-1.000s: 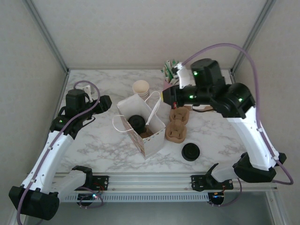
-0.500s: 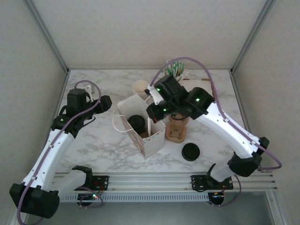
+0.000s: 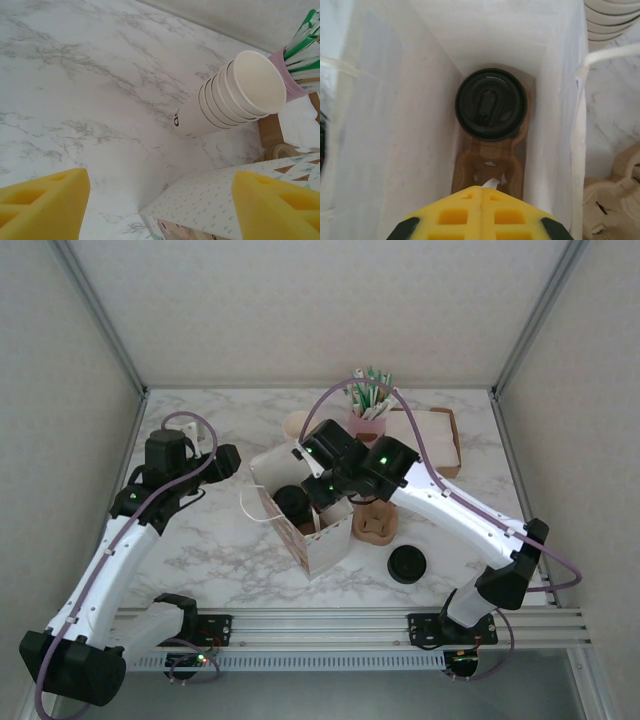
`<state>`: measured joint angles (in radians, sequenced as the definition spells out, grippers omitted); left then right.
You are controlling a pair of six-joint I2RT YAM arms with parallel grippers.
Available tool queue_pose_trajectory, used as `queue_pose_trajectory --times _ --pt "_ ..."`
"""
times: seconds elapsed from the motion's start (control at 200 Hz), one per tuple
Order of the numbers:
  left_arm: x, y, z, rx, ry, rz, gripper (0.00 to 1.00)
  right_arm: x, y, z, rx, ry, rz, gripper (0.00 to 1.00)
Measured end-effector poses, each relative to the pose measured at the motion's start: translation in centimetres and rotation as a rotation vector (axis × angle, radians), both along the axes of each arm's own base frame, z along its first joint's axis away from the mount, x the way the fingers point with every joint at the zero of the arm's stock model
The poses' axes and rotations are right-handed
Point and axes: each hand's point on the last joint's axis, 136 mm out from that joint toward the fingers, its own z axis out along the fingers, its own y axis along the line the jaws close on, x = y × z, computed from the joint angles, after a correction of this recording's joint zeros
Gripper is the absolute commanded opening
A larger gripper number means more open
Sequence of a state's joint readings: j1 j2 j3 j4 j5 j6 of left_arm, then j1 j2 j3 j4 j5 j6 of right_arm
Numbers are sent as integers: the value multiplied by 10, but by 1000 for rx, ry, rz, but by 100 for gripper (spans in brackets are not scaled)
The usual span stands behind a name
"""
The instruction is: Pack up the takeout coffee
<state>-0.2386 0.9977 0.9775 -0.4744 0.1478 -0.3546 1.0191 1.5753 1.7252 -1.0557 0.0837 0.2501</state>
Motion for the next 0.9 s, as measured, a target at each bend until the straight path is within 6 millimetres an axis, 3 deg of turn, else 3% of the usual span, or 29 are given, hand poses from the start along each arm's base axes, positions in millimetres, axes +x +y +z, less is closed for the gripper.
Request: queue_pose_trajectory --times 0.28,0.636,0.901 --pt "0 -1 0 0 0 -2 75 0 -8 -21 -58 12 -16 4" --pt "0 -2 -2 7 5 -4 76 1 -8 -21 -58 9 -17 29" --pt "0 -3 -4 15 8 -10 77 3 -4 -2 -14 -16 -18 38"
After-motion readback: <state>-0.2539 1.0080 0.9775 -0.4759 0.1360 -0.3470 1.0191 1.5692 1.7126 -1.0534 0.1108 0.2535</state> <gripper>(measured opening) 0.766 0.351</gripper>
